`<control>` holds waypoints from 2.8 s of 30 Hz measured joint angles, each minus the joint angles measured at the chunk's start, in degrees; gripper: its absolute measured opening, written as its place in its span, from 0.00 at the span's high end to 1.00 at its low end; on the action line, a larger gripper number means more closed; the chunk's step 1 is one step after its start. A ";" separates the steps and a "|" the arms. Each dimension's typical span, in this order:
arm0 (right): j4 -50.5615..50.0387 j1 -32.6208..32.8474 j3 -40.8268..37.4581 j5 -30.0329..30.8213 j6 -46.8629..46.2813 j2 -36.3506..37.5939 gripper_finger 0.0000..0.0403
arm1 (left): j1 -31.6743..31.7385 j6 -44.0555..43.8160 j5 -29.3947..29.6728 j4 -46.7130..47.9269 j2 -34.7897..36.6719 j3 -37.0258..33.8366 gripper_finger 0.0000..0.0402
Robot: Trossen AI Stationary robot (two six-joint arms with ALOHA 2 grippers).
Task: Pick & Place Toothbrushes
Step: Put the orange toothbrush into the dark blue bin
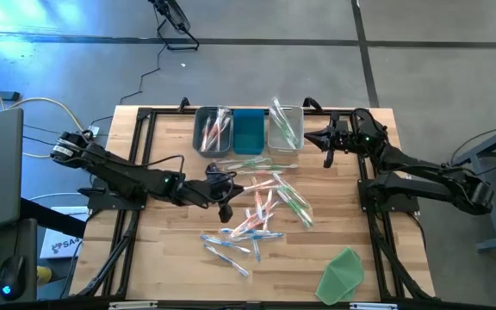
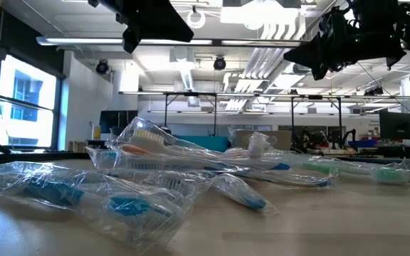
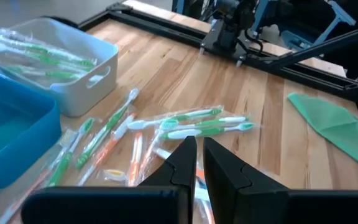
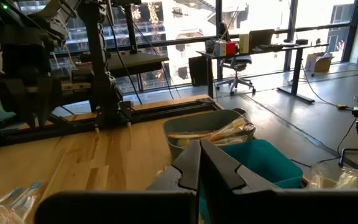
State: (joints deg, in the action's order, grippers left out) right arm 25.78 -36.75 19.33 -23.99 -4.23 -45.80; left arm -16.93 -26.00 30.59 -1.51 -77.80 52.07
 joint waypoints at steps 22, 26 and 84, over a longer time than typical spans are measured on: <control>-0.09 -0.02 0.00 0.00 3.00 0.00 0.99 | 0.02 -1.44 -0.09 4.80 0.02 -0.04 0.94; -0.09 0.00 0.00 0.00 3.02 0.00 0.99 | 0.02 -1.42 -0.13 4.74 0.02 -0.04 0.94; -2.49 -0.02 0.00 1.57 6.01 -0.17 0.99 | 7.93 -5.92 -9.51 14.64 -5.25 -0.02 0.56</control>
State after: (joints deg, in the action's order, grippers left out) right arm 23.29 -36.77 19.33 -22.42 1.78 -45.98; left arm -8.99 -31.92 21.08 13.14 -83.05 52.05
